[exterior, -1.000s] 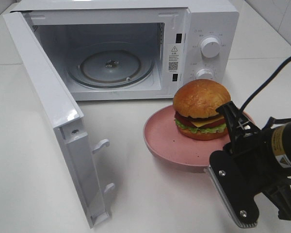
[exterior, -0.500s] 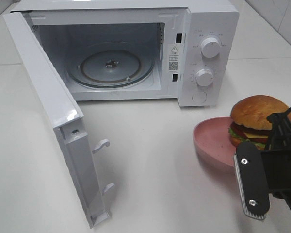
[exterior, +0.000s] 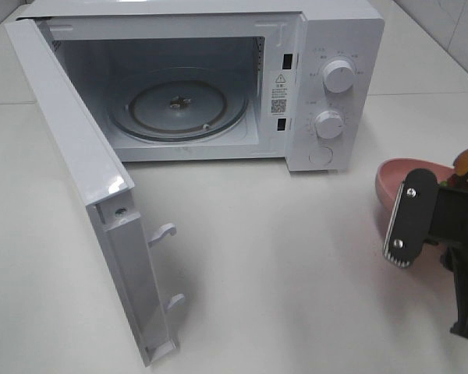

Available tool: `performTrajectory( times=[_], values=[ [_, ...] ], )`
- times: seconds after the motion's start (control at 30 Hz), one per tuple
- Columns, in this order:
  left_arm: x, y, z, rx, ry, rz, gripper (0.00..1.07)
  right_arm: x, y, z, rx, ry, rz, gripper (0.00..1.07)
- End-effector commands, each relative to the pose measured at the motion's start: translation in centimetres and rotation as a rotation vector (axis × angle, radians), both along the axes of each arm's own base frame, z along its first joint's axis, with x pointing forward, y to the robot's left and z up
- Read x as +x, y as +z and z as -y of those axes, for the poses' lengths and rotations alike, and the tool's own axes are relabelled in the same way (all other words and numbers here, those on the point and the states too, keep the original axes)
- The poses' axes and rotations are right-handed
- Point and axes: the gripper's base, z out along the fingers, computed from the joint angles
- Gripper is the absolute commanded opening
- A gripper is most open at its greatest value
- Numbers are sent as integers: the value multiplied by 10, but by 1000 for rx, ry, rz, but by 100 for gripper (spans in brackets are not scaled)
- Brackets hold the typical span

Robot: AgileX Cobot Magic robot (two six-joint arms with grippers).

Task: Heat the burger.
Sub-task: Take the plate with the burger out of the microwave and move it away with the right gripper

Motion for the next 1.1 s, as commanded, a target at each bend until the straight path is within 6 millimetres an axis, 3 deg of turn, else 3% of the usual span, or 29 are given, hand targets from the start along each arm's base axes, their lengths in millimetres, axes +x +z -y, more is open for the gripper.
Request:
performTrajectory(
  times=[0.03,0.13,0.33,0.4,0.63,0.83,0.9,0.97,1.07,1.1],
  values=[
    [-2,0,0,-10,7,25,0,24,11,4,-24,-75,53,0],
    [-2,0,0,-10,7,25,0,41,7,11,-66,-154,28,0],
    [-2,0,0,-10,7,25,0,62,-4,6,-57,-185,-4,0],
    [-2,0,0,-10,7,25,0,71,-22,2,-65,-239,-52,0],
    [-2,0,0,-10,7,25,0,76,-45,3,-79,-385,-94,1],
    [-2,0,0,-10,7,25,0,76,-48,0,-20,-422,-97,3],
    [-2,0,0,-10,7,25,0,76,-48,0,-8,-436,-104,6],
    [-2,0,0,-10,7,25,0,74,-49,-2,12,-449,-131,18],
    [-2,0,0,-10,7,25,0,73,-50,-3,18,-448,-136,22],
    [-2,0,0,-10,7,25,0,72,-50,-3,25,-448,-152,33]
  ],
)
